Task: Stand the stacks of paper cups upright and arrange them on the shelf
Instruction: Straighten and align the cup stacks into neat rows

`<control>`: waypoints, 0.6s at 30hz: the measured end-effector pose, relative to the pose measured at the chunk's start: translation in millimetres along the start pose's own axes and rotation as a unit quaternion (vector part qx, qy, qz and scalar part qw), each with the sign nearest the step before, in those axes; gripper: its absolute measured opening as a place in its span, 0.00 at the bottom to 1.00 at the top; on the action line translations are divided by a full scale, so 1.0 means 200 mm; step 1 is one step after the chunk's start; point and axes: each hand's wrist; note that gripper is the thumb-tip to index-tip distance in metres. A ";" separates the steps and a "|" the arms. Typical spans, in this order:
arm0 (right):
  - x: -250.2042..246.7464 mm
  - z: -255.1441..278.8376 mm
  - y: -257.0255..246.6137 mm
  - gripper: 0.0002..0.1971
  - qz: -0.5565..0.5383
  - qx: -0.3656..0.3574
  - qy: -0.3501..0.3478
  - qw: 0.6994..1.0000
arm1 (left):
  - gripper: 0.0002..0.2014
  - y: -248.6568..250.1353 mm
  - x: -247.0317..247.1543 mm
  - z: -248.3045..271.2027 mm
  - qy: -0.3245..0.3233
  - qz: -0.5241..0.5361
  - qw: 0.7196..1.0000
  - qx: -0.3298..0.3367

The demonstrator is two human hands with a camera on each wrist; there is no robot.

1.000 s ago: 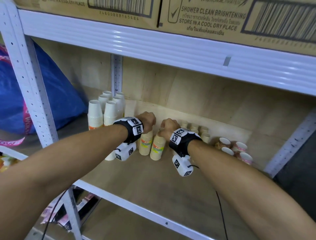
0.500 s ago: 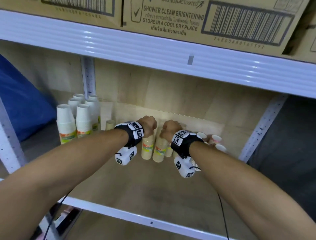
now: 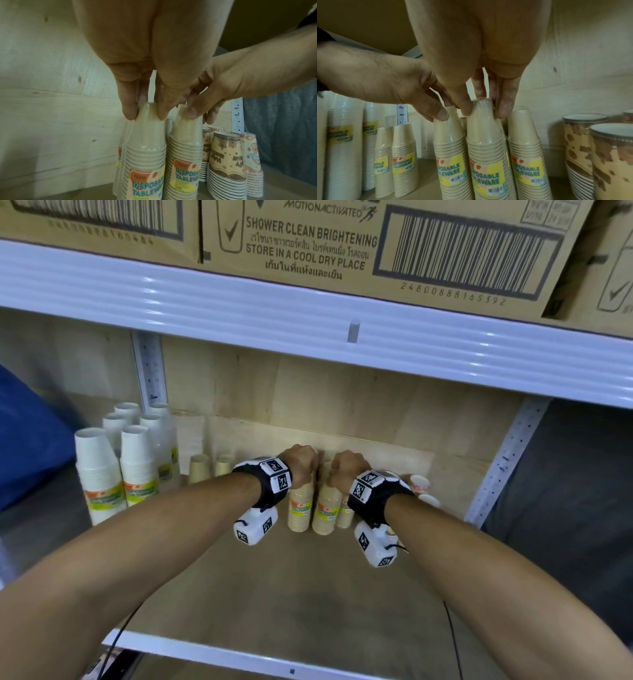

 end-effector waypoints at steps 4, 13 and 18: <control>0.03 -0.02 0.01 0.14 0.009 -0.014 -0.006 1.000 | 0.15 -0.01 0.02 -0.01 -0.002 0.010 1.000 -0.002; 0.07 -0.05 0.01 0.02 0.014 -0.034 -0.015 0.999 | 0.15 -0.04 0.04 -0.03 0.005 0.040 0.999 0.011; 0.09 -0.05 0.01 0.12 0.033 -0.032 -0.013 0.999 | 0.13 -0.04 0.07 -0.04 0.001 0.047 0.999 0.017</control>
Point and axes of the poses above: each hand's wrist, its own z-axis away from the middle knuckle, its own x-axis out of the palm, y = z × x, and after that the axes turned 11 degrees about x, right-handed
